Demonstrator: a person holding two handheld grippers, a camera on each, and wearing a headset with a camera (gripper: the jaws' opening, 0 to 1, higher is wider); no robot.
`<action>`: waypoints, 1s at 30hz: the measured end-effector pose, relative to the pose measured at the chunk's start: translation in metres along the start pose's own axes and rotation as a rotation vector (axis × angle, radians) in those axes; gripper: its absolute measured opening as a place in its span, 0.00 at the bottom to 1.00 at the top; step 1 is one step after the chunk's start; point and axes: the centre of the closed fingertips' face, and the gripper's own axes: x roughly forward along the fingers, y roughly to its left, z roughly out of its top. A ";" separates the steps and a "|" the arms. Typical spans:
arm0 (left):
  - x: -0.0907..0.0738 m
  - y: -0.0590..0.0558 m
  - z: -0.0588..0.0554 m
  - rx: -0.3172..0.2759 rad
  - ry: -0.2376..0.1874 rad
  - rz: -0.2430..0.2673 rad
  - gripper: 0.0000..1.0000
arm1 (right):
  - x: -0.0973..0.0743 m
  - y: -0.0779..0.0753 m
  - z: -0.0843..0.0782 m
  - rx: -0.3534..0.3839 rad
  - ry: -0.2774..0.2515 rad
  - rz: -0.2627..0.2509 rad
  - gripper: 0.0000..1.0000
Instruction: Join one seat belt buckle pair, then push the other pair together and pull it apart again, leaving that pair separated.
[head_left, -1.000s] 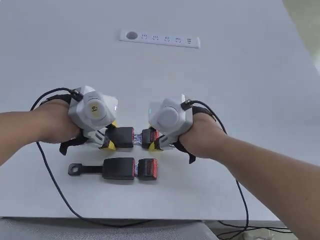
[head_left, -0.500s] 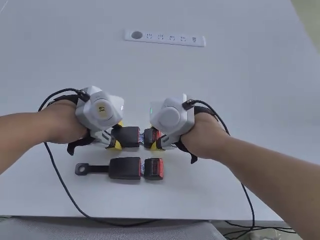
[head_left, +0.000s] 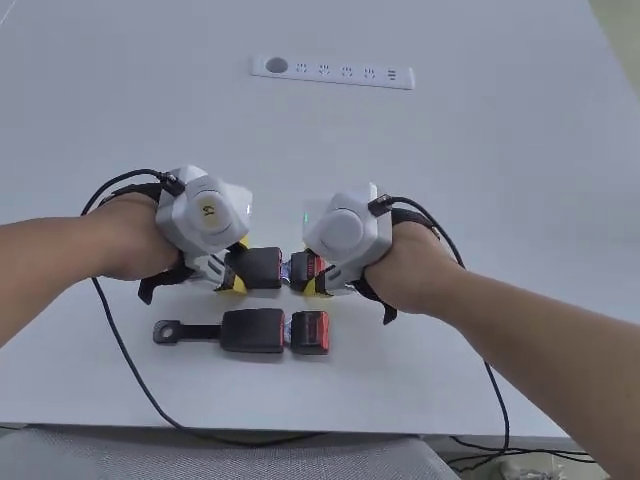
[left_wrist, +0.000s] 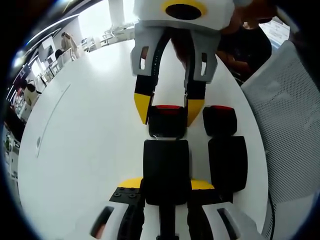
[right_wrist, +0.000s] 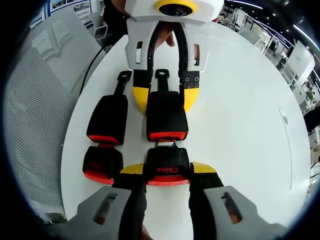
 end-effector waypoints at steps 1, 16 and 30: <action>0.000 0.000 0.000 0.001 0.001 0.000 0.32 | 0.000 0.000 0.000 -0.001 0.001 0.000 0.30; 0.001 0.000 -0.002 -0.002 -0.013 0.003 0.32 | -0.004 0.003 -0.005 0.029 -0.012 -0.003 0.30; 0.001 -0.001 0.000 -0.005 -0.011 0.012 0.32 | -0.016 0.003 -0.025 0.073 -0.051 0.004 0.31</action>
